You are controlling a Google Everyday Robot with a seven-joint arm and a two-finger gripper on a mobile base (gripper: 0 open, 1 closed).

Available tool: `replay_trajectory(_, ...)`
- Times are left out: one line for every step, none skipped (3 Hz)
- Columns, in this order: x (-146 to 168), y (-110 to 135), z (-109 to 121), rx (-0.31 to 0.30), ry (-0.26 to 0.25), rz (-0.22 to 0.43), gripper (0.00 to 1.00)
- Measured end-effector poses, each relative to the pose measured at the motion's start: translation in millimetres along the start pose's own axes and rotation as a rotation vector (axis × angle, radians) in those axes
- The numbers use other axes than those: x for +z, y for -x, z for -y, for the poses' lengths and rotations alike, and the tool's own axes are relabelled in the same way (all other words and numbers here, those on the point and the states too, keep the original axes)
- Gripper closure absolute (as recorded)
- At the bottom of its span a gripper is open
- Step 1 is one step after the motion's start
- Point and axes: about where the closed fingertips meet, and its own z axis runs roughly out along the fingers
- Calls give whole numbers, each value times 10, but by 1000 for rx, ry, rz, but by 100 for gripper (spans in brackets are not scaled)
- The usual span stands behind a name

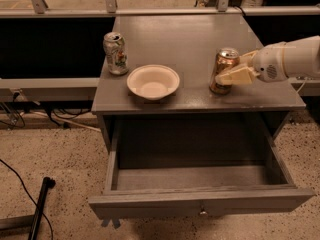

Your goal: Place orange can into top drawer

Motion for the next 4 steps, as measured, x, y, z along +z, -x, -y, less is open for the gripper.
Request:
replay_trajectory(8,121,-107,-68,47,32,64)
replay_trajectory(-19,280,-222,-163,79,91,89)
replay_trajectory(-118,392,-385,-219,125,180,100)
replay_trajectory(-233,353,-766,-188,219,271,100)
